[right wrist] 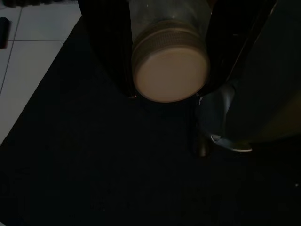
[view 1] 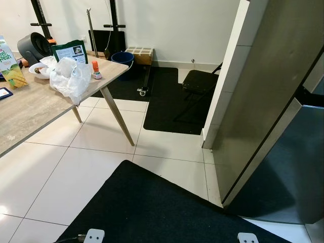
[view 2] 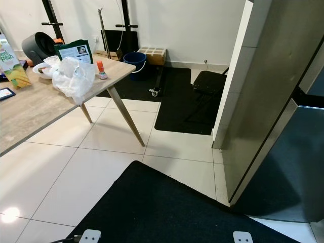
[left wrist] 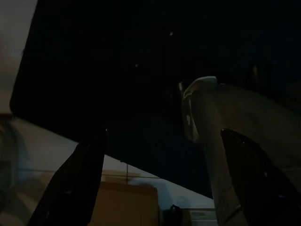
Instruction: Restocking fridge
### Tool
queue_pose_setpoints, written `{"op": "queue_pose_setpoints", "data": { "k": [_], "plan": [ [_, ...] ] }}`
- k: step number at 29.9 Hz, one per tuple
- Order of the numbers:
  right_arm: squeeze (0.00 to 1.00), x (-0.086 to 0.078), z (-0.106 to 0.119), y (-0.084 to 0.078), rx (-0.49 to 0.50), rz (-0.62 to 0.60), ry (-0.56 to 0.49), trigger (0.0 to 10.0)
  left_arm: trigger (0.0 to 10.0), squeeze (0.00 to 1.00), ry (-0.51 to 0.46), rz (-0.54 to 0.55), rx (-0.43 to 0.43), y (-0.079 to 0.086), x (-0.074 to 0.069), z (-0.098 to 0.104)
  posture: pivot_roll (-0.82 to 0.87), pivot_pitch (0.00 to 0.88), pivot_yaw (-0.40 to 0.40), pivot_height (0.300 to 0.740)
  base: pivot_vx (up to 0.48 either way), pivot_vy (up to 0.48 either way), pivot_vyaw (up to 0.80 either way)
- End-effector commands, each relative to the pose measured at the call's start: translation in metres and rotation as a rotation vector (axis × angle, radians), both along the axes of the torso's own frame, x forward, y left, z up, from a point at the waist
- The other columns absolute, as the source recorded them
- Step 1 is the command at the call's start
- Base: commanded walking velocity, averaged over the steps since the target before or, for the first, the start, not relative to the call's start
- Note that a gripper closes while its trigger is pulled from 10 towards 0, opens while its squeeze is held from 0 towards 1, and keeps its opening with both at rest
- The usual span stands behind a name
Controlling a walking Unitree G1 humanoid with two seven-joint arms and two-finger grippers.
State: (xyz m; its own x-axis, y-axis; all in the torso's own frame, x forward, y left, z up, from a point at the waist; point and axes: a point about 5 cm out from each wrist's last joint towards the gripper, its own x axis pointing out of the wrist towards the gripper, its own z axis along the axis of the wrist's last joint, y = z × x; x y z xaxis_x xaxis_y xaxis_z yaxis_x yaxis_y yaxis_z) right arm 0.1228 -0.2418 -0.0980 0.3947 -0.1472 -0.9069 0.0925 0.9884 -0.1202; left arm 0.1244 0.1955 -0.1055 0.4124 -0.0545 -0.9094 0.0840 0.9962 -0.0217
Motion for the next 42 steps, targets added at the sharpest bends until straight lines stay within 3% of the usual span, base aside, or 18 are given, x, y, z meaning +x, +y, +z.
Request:
{"op": "queue_pose_setpoints", "data": {
  "k": [1,42],
  "plan": [
    [0.0,-0.0044,-0.0016,0.0005,-0.001,-0.005,0.019,10.0,10.0,0.0,0.016,-0.004,-0.01,-0.0045,-0.002,-0.0014,0.07,0.0,-0.015,0.74,0.0,0.0,-0.8],
    [0.0,-0.0037,-0.0015,0.0011,0.007,-0.006,0.017,10.0,10.0,0.0,-0.001,0.009,0.01,-0.0002,0.002,0.0003,0.07,0.0,-0.012,0.74,0.0,0.0,-0.8]
  ]
}}
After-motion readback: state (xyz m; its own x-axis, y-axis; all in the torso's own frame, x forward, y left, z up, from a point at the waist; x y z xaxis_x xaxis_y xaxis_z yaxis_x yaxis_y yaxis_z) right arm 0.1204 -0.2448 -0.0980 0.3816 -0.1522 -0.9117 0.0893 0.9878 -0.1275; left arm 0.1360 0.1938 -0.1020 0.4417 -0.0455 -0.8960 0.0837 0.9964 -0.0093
